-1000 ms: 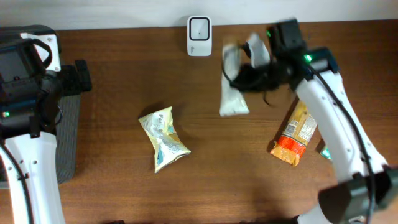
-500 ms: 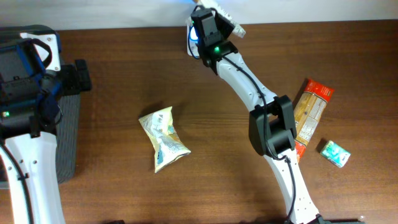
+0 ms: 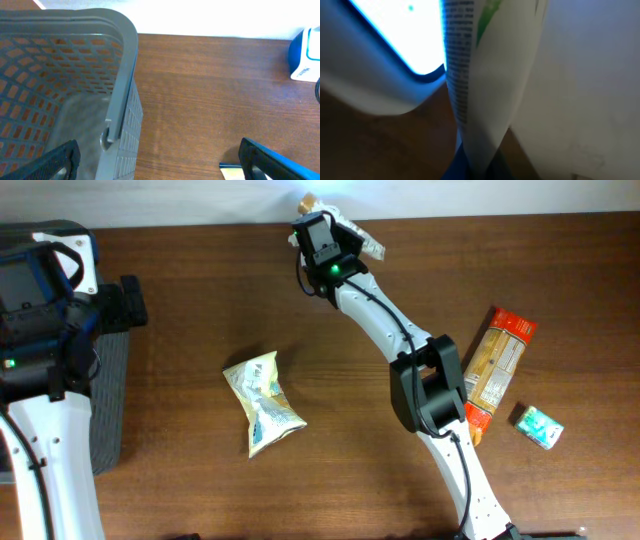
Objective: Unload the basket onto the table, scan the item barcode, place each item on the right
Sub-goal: 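Lift the white carton and hold it to the scanner, then place the white carton on the right side and release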
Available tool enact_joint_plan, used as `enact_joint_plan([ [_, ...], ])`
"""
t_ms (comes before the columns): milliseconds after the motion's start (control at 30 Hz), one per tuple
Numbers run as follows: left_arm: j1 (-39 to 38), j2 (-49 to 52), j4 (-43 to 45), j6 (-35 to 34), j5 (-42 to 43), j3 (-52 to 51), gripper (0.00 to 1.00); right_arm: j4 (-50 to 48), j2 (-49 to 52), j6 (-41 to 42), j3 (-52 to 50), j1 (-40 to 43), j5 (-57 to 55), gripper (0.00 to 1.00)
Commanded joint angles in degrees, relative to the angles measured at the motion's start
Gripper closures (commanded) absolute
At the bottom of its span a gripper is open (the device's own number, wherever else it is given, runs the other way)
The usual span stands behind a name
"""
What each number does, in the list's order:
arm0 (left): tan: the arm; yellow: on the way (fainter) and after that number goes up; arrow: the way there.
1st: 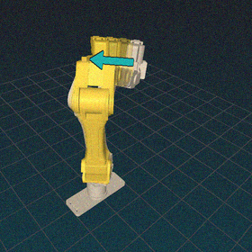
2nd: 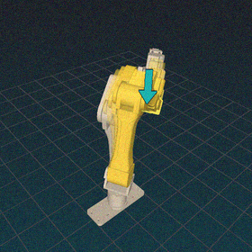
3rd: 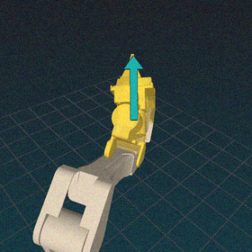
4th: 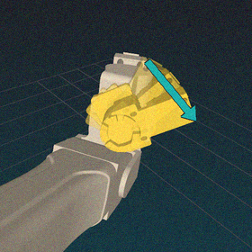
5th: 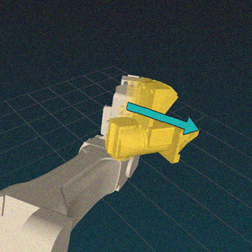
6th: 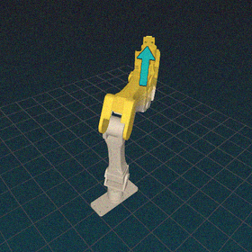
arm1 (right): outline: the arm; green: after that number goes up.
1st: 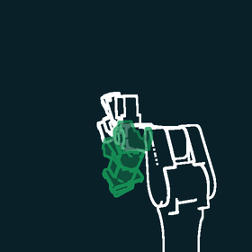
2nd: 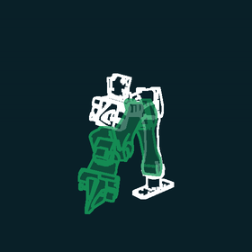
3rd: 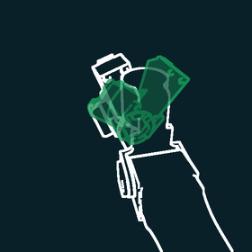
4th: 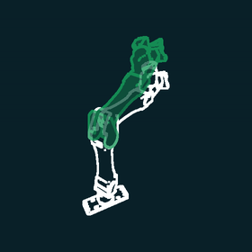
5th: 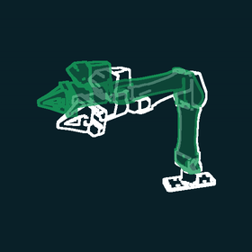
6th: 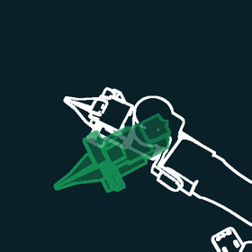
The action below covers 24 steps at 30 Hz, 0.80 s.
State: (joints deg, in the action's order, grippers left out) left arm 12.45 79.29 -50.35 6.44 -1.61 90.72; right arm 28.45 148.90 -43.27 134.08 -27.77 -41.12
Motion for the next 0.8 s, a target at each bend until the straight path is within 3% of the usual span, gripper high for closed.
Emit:
enact_joint_plan([
  [0, 0.11, -0.24, 0.09, 0.57, -0.33, 0.5, 0.01, 5.14, -11.93, 10.95, 1.84, -1.6, 4.26, 0.96],
  [133, 0.09, -0.24, 0.07, 0.57, -0.33, 0.5, 0.01, 23.04, -26.8, 28.68, 1.84, -1.4, 17.97, 0.96],
  [200, 0.11, -0.24, 0.07, 0.57, -0.33, 0.5, 0.01, 34.12, -32.26, 34.53, 1.84, -1.33, 19.76, 0.96],
  [233, 0.09, -0.24, 0.07, 0.57, -0.33, 0.5, 0.01, 41.38, -33.86, 42.21, 1.84, -0.7, 19.98, 0.96],
  [267, 0.09, -0.24, 0.07, 0.57, -0.33, 0.5, 0.01, 52.06, -34.1, 56.04, 1.84, 1.95, 22.75, 0.96],
  [333, 0.09, -0.24, 0.07, 0.57, -0.33, 0.5, 0.01, 60.26, -32.44, 58.8, 0.02, 7.39, 36.37, 0.96],
  [433, 0.09, -0.24, 0.07, 0.57, -0.33, 0.5, 0.01, 57.77, -31.08, 58.8, -14.01, 15.96, 44.87, 0.96],
  [633, 0.09, -0.24, 0.07, 0.57, -0.33, 0.5, 0.01, 40.44, -31.08, 58.34, -39.12, 25.99, 45.2, 0.95],
  [700, 0.09, -0.24, 0.07, 0.57, -0.33, 0.5, 0.01, 37.86, -31.08, 58.31, -44.22, 28.13, 45.2, 0.85],
  [733, 0.09, -0.24, 0.07, 0.57, -0.33, 0.5, 0.01, 38.47, -31.08, 57.02, -44.57, 28.94, 45.27, 0.74],
  [767, 0.09, -0.24, 0.07, 0.57, -0.33, 0.5, 0.01, 40.44, -31.21, 55.74, -43.78, 29.46, 45.24, 0.49],
])
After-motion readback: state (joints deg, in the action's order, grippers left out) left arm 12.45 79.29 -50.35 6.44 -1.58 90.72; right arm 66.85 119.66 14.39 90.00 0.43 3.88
